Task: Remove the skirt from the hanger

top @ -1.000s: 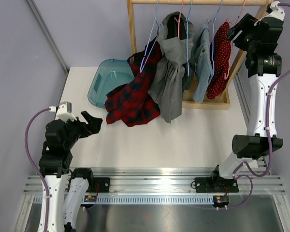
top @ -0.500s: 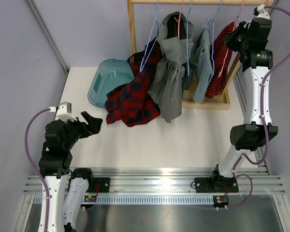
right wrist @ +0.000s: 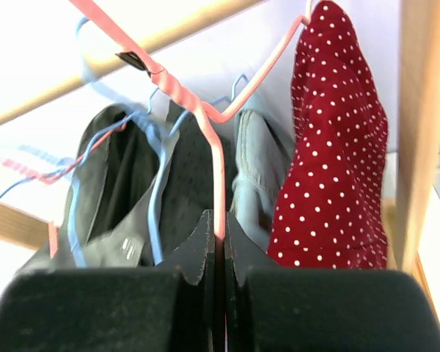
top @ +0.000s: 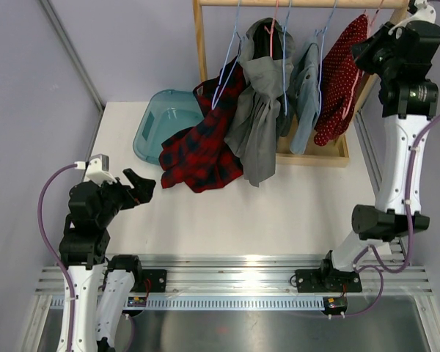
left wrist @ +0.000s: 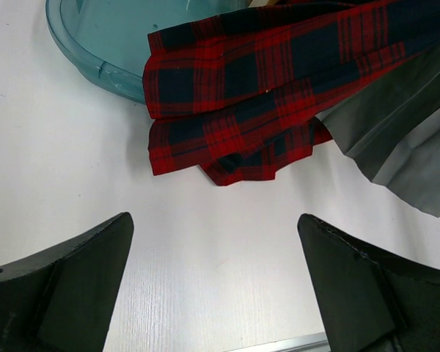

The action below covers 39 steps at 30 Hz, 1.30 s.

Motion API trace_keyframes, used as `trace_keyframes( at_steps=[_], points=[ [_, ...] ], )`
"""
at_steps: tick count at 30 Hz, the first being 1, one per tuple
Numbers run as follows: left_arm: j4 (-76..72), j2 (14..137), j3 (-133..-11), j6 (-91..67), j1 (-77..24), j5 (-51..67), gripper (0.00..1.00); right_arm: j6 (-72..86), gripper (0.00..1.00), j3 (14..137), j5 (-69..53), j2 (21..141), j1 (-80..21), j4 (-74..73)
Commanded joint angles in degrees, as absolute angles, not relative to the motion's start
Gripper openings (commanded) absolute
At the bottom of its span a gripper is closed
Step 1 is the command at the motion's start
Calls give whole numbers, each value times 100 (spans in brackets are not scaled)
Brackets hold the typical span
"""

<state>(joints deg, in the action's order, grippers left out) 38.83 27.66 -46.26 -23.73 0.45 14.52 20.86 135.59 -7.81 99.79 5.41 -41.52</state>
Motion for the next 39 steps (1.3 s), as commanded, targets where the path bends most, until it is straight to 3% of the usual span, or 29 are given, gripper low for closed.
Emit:
trace_keyframes(
  at_steps=[1,7,13,16,20,23,28,31,39],
  points=[
    [3604,2865,-4676,-2233,35,1503,99,1960,0,13045,-624,8747,545,-3700],
    [3657,3260,-5491,-2381,-158,1881,99,1890,0,11358,-536,6937,545,-3867],
    [3401,4339,-7080,-2497,-1219,2048,99,2100,0,10337,-852,5644,545,-4253],
    [3524,5051,-7732,-2233,-2747,891,99,2223,0,10204,-1063,5301,545,-4499],
    [3595,6464,-8944,-1741,-5533,-1157,99,2425,0,10021,-1527,4958,545,-4685],
    [3106,7116,-9044,-1512,-6976,-2021,99,2574,0,9923,-2089,4537,536,-4693],
    [1313,7190,-7965,-1609,-8188,-1652,99,2988,0,9659,-2803,3964,545,-4473],
    [328,7216,-7559,-1495,-8568,-1775,99,3251,0,9572,-2979,3762,545,-4491],
    [-148,7751,-7743,-1319,-8771,-1477,99,3401,0,9457,-3014,3568,545,-4456]
  ],
)
